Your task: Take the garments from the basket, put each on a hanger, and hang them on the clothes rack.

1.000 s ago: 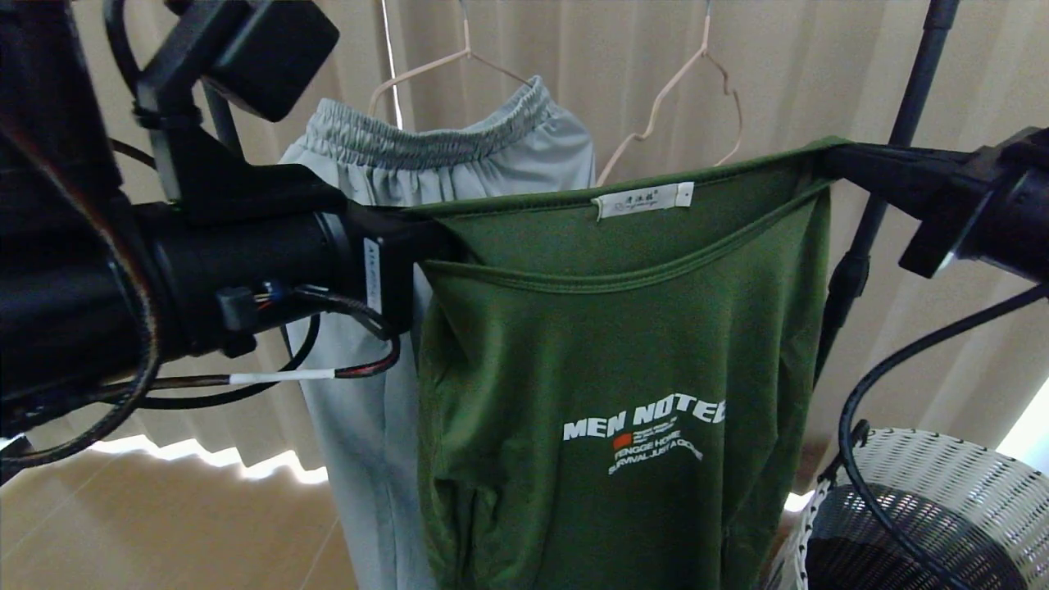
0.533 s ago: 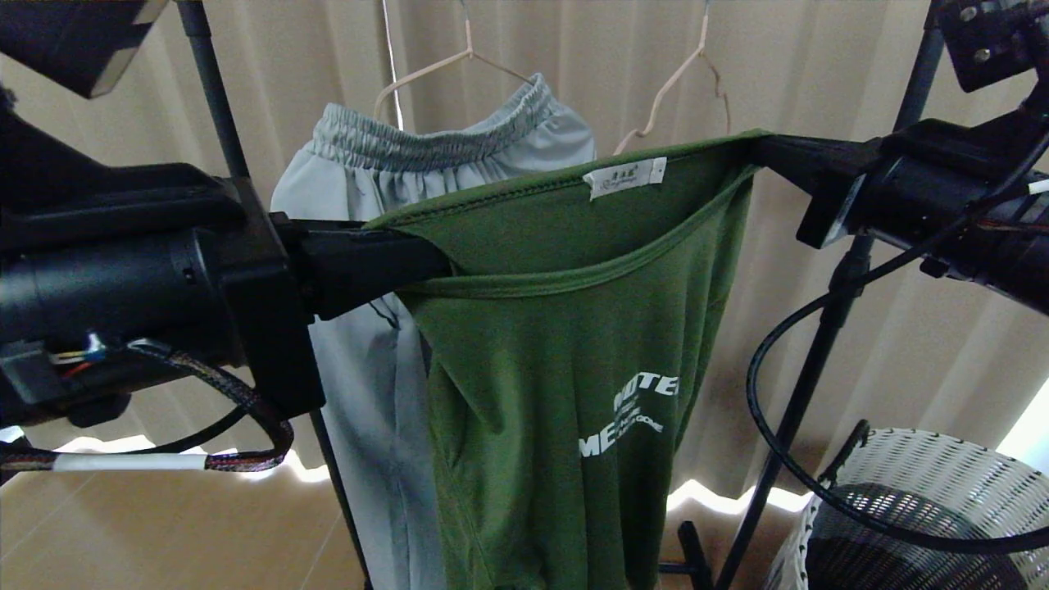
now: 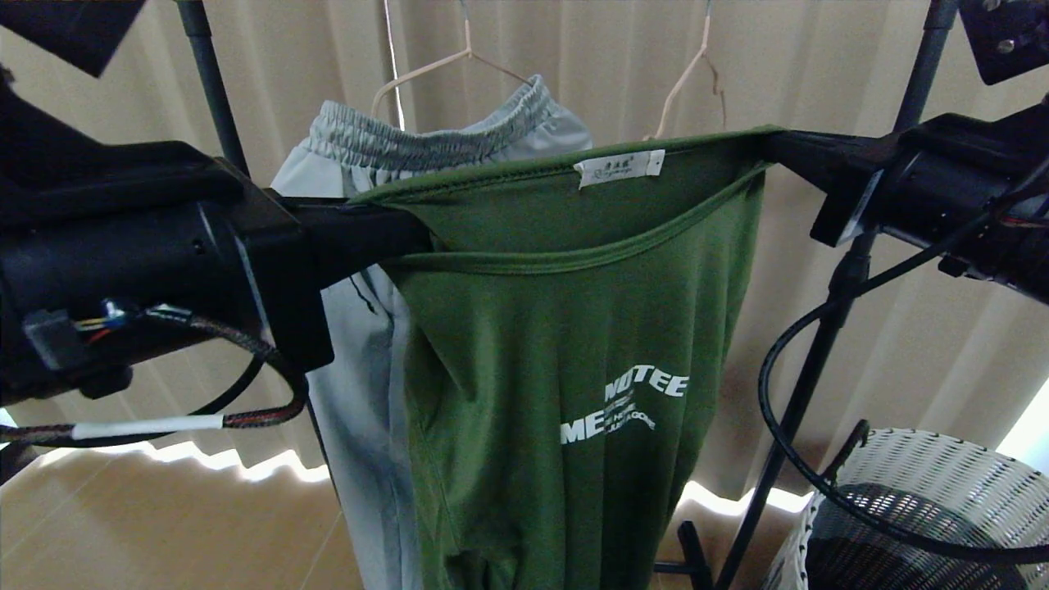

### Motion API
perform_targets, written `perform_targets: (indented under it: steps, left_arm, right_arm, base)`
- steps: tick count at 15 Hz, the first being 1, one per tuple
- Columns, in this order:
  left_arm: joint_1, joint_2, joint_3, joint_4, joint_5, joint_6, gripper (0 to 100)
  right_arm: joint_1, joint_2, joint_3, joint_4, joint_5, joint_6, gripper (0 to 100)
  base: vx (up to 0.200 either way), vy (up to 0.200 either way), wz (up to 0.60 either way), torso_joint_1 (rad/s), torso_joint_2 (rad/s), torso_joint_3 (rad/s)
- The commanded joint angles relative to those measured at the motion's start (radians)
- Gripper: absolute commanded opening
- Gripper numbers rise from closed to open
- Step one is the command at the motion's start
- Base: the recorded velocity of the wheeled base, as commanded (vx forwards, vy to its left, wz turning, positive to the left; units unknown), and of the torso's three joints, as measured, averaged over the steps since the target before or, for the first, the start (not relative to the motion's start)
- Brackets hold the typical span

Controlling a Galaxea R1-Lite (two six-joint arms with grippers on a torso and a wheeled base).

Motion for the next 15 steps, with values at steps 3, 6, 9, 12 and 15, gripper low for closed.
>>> perform_targets:
  steps: [3,6,9,12,15]
  left_arm:
    - [0.046,0.093,-0.06,-0.024,0.043,0.029,0]
    - [0.094,0.199,-0.158,-0.093,0.086,0.035,0]
    - [0.107,0.262,-0.19,-0.096,0.125,0.035,0]
    - [0.104,0.294,-0.13,-0.157,0.128,0.08,0]
    - [0.107,0.302,-0.135,-0.249,0.162,0.156,0]
  right_arm:
    - [0.0,-0.098,0.0,0.063,0.0,-0.001,0]
    - [0.0,-0.184,0.012,0.142,0.0,-0.001,0]
    - [0.0,-0.237,0.067,0.192,0.004,-0.001,0]
    - [0.0,-0.247,0.129,0.18,0.006,0.0,0]
    - [0.0,-0.245,0.129,0.18,0.006,0.0,0]
  base:
    - [0.0,0.0,0.0,0.0,0.0,0.0]
    - [0.0,0.0,0.0,0.0,0.0,0.0]
    - [0.0,0.0,0.0,0.0,0.0,0.0]
    - [0.0,0.0,0.0,0.0,0.0,0.0]
    - [0.0,0.0,0.0,0.0,0.0,0.0]
